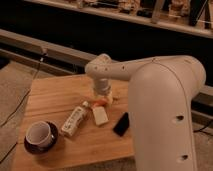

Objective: Place the pepper on the white sponge

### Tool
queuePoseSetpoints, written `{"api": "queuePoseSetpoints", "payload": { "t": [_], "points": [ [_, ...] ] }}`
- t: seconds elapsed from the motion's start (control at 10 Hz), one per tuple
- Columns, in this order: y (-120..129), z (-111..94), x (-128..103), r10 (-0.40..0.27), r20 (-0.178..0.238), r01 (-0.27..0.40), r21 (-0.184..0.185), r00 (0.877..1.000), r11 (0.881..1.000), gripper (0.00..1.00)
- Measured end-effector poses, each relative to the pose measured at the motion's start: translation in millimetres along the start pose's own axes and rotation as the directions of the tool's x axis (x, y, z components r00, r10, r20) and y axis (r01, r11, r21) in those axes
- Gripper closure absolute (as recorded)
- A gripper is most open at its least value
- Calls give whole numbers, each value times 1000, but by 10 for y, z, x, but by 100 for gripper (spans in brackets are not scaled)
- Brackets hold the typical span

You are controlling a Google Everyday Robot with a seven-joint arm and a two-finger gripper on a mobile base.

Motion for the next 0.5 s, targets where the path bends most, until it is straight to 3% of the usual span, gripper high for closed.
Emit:
{"api": "queuePoseSetpoints", "payload": {
  "t": [0.5],
  "points": [
    [-6,168,-112,11,-12,-11,-6,1000,1000,35]
  ]
}}
